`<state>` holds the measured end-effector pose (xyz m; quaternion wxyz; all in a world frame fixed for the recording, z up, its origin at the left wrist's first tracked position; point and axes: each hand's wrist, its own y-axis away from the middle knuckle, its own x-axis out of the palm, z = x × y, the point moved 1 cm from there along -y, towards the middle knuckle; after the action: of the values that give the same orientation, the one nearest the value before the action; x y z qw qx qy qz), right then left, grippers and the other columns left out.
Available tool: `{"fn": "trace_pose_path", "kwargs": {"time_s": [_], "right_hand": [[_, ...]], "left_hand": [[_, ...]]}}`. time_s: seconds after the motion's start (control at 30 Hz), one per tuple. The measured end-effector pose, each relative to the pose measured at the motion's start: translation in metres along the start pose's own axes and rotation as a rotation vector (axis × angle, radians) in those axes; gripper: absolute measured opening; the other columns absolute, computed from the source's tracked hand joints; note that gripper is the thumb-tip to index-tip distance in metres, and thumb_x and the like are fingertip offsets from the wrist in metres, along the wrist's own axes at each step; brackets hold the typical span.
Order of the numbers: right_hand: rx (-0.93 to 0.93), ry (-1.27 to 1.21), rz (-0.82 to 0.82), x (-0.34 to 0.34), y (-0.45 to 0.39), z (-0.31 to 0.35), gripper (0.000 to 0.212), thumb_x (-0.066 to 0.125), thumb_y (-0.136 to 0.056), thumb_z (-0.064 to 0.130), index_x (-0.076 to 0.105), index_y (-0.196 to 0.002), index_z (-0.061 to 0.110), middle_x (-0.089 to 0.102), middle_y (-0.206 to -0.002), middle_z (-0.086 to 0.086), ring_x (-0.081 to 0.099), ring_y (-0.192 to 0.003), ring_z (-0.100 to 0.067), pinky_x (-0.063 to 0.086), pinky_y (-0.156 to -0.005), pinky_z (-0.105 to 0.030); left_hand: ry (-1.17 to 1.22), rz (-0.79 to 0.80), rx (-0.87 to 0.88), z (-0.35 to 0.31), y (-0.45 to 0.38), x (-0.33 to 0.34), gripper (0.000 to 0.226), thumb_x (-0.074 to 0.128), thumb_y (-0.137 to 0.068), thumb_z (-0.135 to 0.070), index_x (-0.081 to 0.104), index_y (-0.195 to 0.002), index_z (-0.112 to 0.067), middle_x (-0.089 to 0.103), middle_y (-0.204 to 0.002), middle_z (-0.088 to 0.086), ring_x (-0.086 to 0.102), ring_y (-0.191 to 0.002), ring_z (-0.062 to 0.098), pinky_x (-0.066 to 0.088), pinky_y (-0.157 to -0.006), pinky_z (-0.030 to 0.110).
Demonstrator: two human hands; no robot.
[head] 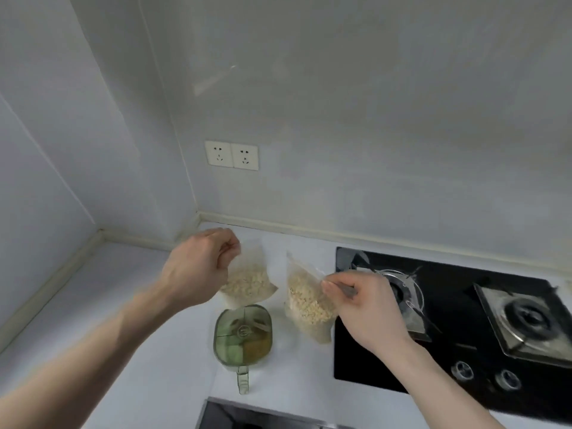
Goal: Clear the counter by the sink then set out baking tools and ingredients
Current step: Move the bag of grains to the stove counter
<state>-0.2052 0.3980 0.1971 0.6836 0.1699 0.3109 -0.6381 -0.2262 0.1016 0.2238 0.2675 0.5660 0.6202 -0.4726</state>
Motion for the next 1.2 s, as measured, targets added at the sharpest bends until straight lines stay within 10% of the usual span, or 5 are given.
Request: {"fn": "trace_pose_path", "kwargs": {"time_s": [0.4,0.87,1.2], "right_hand": [[0.239,0.027,-0.283,-0.181,0.203,-0.121,0.019,0.065,-0.092,0.032,0.076,-0.079,0.024,0.072,-0.080,0.008,0.069,-0.081,-0.010,0.058,-0.075,-0.044],[0.490,0.071,-0.601,-0.325,0.346,-0.224,0.016,0.072,-0.091,0.025,0.081,-0.081,0.034,0.073,-0.083,0.029,0.066,-0.087,0.009,0.050,-0.078,-0.017],[0.650,0.195,-0.743,-0.442,0.379,-0.330,0.012,0.073,-0.089,0.031,0.079,-0.081,0.036,0.072,-0.083,0.032,0.067,-0.087,0.005,0.056,-0.080,-0.030]], "left_hand": [[0.168,0.158,0.173,-0.266,0.046,0.108,0.008,0.062,-0.095,-0.023,0.063,-0.088,-0.029,0.054,-0.069,-0.019,0.052,-0.068,0.004,0.037,-0.061,0.028],[0.291,0.424,0.488,-0.503,0.069,0.211,0.014,0.062,-0.095,-0.023,0.061,-0.082,-0.027,0.060,-0.072,-0.012,0.057,-0.071,0.005,0.050,-0.067,0.033],[0.386,0.534,0.555,-0.659,0.041,0.319,0.016,0.063,-0.095,-0.030,0.060,-0.080,-0.034,0.060,-0.072,-0.016,0.055,-0.068,0.002,0.048,-0.072,0.033]]}}
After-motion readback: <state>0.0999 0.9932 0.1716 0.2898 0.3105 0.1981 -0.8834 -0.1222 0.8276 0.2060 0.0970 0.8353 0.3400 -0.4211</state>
